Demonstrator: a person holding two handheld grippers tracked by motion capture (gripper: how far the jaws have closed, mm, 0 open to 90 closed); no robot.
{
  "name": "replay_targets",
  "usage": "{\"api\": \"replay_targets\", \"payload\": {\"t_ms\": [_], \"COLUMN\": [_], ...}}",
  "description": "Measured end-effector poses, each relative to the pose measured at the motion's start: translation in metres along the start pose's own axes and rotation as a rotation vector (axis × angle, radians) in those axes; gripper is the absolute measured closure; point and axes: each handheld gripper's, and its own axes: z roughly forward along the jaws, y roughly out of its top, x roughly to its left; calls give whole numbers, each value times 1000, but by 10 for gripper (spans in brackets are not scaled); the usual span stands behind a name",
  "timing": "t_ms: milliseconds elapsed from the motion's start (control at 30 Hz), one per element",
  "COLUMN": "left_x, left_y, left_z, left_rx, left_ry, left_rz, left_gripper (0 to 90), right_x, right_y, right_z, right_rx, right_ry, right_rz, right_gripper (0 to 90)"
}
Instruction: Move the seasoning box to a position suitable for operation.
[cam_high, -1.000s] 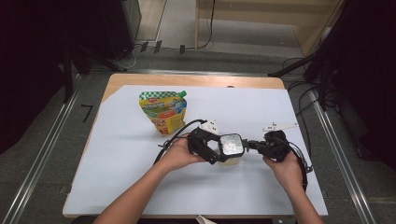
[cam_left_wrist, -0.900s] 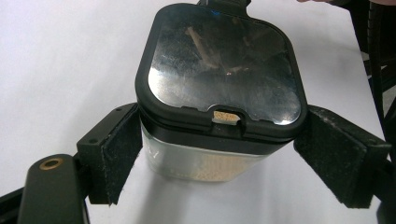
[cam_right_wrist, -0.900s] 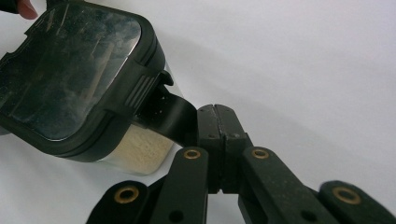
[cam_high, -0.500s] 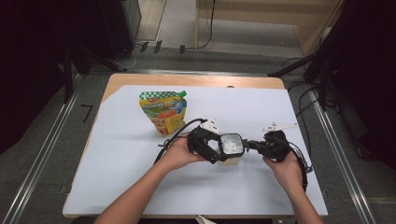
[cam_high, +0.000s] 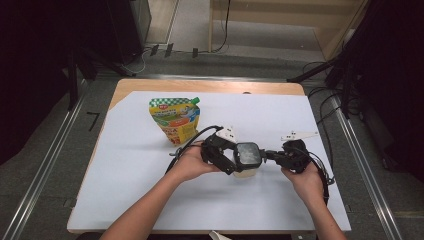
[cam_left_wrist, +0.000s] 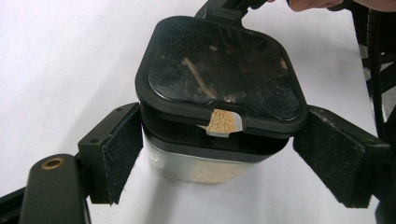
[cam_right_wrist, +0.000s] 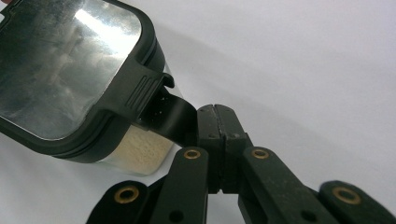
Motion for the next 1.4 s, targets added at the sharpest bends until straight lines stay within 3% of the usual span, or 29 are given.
{"api": "replay_targets", "payload": {"t_ms": [633, 667, 700, 733, 867, 900, 1267, 1400], "left_x": [-4, -4, -2, -2, -6, -7, -17, -20], "left_y": [13, 13, 14, 15, 20, 21, 42, 50], "left_z": [-7, -8, -11, -13, -15, -15, -21, -19], "left_rx": [4, -5, -32, -48, -33, -26, 13, 14], "left_ry": [21, 6, -57, -61, -72, -77, -88, -93], "left_rz": [33, 36, 19, 0, 11, 12, 11, 0], "left_gripper": [176, 313, 313, 395, 406, 466, 623, 634], "right_x": [0, 0, 0, 0, 3, 3, 2, 2], "right_y": [0, 1, 1, 1, 1, 1, 1, -2], "right_z": [0, 0, 0, 0, 1, 1, -1, -5], "right_rx": [2, -2, -2, -3, 1, 1, -4, -6], "right_ry": [-1, -1, -1, 13, 8, 4, 17, 35], "right_rz": [-4, -4, -4, -8, -27, -32, -19, -14], "right_gripper": [900, 900, 900, 900, 900, 900, 900, 900]}}
